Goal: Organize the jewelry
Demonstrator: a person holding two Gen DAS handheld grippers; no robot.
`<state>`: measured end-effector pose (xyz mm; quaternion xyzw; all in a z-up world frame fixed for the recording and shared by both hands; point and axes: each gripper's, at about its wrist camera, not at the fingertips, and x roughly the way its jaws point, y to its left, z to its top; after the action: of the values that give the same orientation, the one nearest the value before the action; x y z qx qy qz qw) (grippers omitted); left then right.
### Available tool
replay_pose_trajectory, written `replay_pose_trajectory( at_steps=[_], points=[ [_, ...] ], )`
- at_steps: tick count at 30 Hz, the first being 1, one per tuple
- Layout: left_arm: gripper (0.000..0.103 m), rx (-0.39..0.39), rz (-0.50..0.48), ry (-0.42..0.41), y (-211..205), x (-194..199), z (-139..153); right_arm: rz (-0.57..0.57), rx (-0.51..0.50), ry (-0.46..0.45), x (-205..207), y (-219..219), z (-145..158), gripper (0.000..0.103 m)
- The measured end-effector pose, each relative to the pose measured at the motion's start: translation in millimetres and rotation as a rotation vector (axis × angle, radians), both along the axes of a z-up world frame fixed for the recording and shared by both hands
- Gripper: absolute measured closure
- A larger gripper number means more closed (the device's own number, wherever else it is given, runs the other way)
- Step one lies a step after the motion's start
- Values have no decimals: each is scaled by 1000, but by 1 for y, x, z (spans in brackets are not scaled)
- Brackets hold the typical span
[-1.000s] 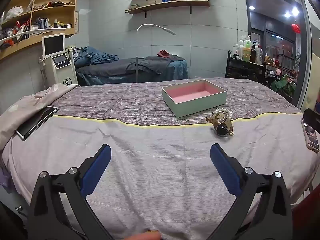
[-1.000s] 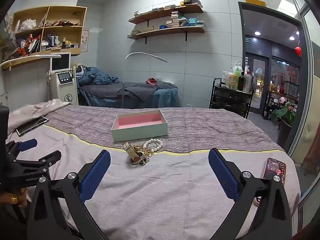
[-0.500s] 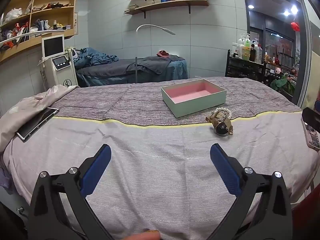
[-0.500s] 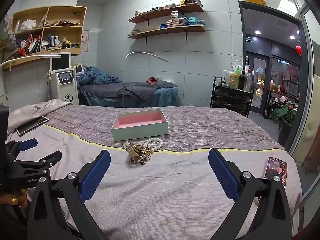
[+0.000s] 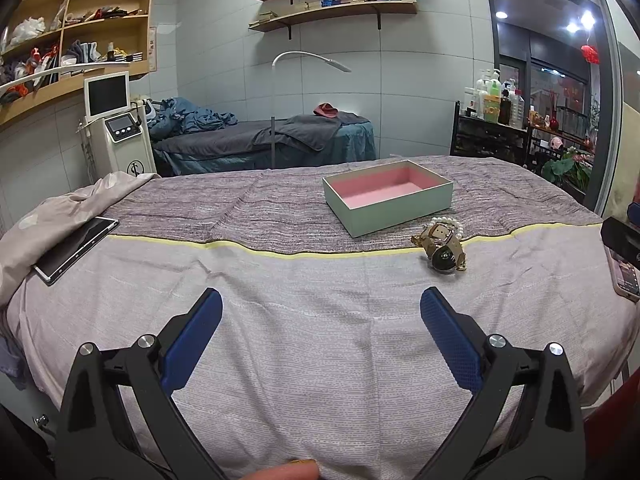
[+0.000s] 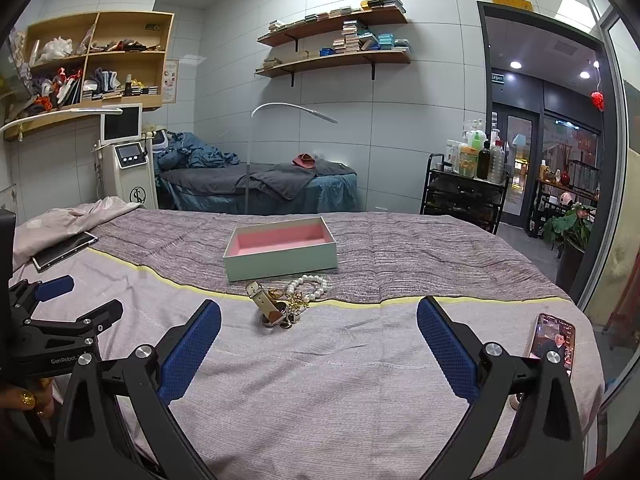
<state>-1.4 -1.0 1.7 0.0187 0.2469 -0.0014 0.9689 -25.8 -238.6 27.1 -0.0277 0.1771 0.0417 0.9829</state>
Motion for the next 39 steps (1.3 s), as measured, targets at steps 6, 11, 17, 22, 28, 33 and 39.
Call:
replay_pose_trajectory(
  at_steps=[6, 11, 17, 22, 28, 33, 39],
  points=[
    [5, 1, 0, -3, -1, -1, 1, 4, 0, 0, 0, 2, 0, 6],
    [5, 2, 0, -2, -1, -2, 1, 9, 9, -1, -2, 0, 0, 6],
    [5, 7, 1, -1, -2, -2, 1, 5, -6, 2, 0, 2, -1, 6],
    [5, 8, 7, -2, -3, -2, -1, 8, -6, 4, 0, 2, -1, 6],
    [5, 6, 8, -2, -2, -1, -1, 8, -7, 8, 1, 3, -1, 6],
    [5, 5, 9, -3, -2, -1, 0, 7, -7, 7, 1, 3, -1, 6],
    [5, 5, 9, -3, -2, -1, 0, 11, -8, 10, 2, 5, -2, 6]
  ],
)
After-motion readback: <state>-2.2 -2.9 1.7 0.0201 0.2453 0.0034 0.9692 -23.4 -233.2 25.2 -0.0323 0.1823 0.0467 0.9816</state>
